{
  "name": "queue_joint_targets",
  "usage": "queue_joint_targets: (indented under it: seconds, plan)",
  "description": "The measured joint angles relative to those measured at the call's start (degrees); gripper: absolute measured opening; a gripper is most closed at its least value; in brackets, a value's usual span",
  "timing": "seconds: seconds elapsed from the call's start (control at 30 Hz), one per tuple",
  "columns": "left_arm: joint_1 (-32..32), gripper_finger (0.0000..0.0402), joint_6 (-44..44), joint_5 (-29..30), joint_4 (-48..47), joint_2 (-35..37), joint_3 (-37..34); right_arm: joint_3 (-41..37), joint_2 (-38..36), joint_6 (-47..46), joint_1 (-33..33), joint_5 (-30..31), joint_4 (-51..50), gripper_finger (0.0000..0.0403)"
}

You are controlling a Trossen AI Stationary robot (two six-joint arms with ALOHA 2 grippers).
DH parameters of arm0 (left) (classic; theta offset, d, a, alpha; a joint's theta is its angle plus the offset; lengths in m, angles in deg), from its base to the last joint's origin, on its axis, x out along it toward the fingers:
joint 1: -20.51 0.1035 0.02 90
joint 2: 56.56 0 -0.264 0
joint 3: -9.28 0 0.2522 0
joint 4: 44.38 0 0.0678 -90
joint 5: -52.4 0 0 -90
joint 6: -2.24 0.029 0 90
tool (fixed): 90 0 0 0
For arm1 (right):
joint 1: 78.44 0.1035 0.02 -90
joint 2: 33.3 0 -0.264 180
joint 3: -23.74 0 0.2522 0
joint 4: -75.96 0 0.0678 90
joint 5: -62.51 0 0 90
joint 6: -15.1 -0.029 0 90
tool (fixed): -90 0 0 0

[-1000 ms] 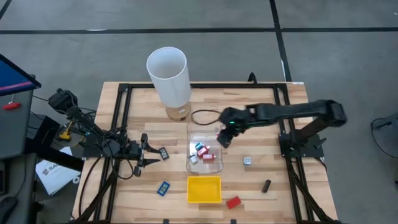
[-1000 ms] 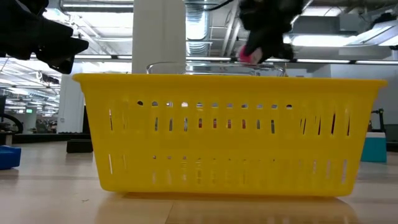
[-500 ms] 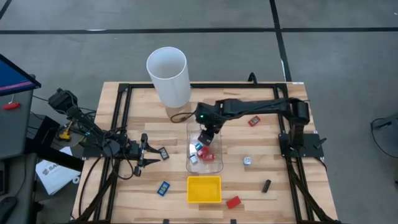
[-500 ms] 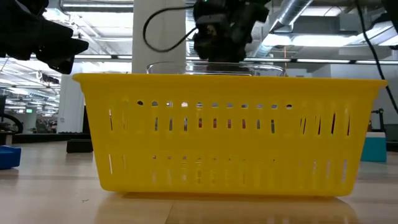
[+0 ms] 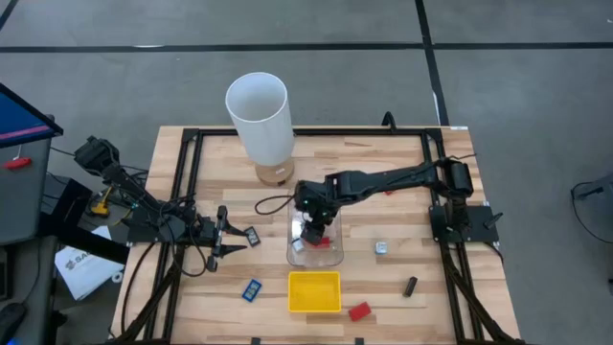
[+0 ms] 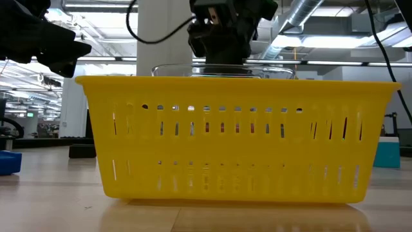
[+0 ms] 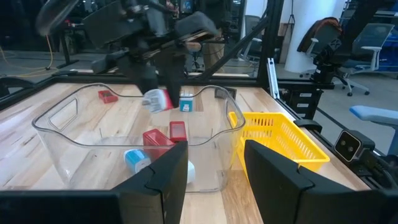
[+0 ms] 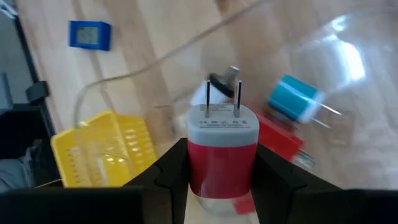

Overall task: Pick & Place Office items
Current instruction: Put the pink charger adapter into the transparent bin

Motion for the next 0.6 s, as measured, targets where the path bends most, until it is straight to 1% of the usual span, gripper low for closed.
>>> queue_joint_targets:
  seconds: [0.33, 0.4, 0.47, 0.53, 0.6]
  plan:
    - [0.02, 0.0154, -0.09, 0.0, 0.18, 0.0, 0.0, 0.0, 0.13, -0.9, 0.79, 0.0, 4.74, 0.0121]
    - [0.02, 0.0154, -0.08, 0.0, 0.18, -0.01, 0.0, 0.07, 1.07, -1.08, 0.65, -0.87, 6.25, 0.0121]
    - [0.02, 0.0154, -0.07, 0.01, 0.18, 0.0, 0.0, -0.11, 1.9, -1.08, 0.69, -1.15, 5.41, 0.0121]
    - [0.02, 0.0154, -0.07, 0.01, 0.18, 0.0, 0.0, 0.12, 3.18, -1.1, 0.36, -2.65, 6.97, 0.0121]
    - [0.0, 0.0154, -0.13, 0.01, 0.16, -0.04, 0.0, -0.11, 4.3, -1.1, 0.29, -3.86, 5.47, 0.0121]
